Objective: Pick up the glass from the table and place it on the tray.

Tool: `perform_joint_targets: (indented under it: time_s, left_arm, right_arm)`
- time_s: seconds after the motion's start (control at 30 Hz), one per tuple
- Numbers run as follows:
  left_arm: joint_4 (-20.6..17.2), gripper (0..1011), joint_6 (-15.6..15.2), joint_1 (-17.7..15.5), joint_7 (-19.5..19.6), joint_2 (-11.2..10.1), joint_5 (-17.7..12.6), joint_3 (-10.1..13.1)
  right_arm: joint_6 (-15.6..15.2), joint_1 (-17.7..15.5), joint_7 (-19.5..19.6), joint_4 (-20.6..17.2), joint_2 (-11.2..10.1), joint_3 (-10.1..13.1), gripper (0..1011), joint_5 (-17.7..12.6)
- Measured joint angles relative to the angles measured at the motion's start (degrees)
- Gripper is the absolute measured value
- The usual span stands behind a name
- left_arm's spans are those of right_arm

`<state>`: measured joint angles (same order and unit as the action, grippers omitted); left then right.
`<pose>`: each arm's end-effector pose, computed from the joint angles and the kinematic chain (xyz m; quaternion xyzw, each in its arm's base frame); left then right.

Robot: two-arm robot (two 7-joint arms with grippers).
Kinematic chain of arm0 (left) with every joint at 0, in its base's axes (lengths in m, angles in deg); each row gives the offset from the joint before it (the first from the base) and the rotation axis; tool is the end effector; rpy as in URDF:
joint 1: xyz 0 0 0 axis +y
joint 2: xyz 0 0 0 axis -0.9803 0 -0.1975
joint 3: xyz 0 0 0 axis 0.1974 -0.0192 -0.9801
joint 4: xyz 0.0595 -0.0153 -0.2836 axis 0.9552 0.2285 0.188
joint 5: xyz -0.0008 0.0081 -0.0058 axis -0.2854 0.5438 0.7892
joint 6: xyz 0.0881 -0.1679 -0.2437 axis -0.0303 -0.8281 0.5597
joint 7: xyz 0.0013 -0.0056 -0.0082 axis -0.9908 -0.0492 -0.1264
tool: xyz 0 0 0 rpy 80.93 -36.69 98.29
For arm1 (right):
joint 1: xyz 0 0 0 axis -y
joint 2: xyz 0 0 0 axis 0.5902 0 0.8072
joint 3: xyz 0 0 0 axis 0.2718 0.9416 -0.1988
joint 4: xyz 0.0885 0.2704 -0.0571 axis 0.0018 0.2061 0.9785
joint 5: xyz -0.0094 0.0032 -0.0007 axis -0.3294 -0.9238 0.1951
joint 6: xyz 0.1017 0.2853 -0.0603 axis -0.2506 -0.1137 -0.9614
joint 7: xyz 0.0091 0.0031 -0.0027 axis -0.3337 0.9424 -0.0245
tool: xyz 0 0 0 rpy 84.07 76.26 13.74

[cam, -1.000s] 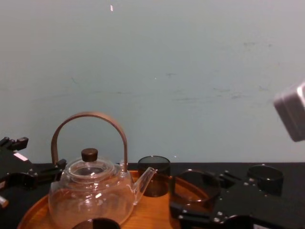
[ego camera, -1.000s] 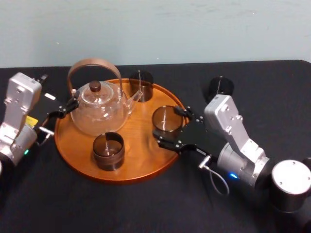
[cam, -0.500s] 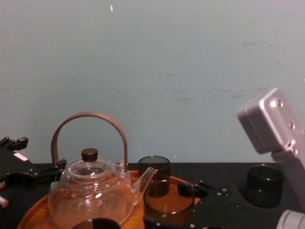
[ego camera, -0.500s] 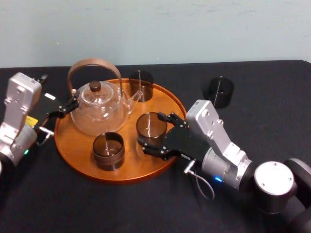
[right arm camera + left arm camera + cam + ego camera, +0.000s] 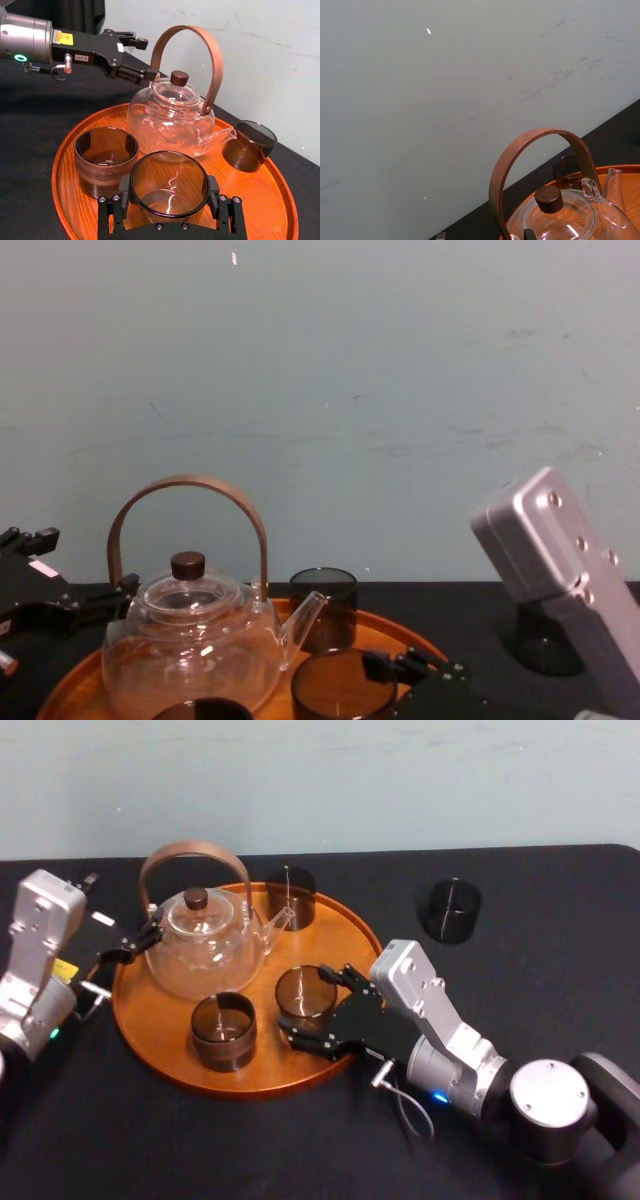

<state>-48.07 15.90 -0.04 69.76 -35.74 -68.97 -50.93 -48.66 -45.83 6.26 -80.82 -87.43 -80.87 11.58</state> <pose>0.3580 0.0827 -0.3023 0.1415 -0.1325 0.5800 0.7912 0.3342 0.0517 -0.3193 -0.1237 -0.0644 -0.3409 0.9297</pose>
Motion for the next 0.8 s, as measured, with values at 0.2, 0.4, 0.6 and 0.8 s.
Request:
perform_joint_targets:
  time_s: [0.2,0.4,0.6,0.8]
  left_arm:
    - [0.0,1009,0.0,0.0,0.0,0.0,0.0,0.0]
    - [0.0,1009,0.0,0.0,0.0,0.0,0.0,0.0]
    - [0.0,1009,0.0,0.0,0.0,0.0,0.0,0.0]
    - [0.0,1010,0.0,0.0,0.0,0.0,0.0,0.0]
  right_arm:
    - [0.3,0.2,0.0,0.8,0.2,-0.1,918,0.1]
    - [0.6,0.5,0.0,1.9,0.6,-0.2,918,0.2]
    - [0.8,0.8,-0.2,2.8,1.0,-0.5,918,0.2]
    - [0.9,1.0,-0.6,3.2,1.1,-0.7,918,0.2]
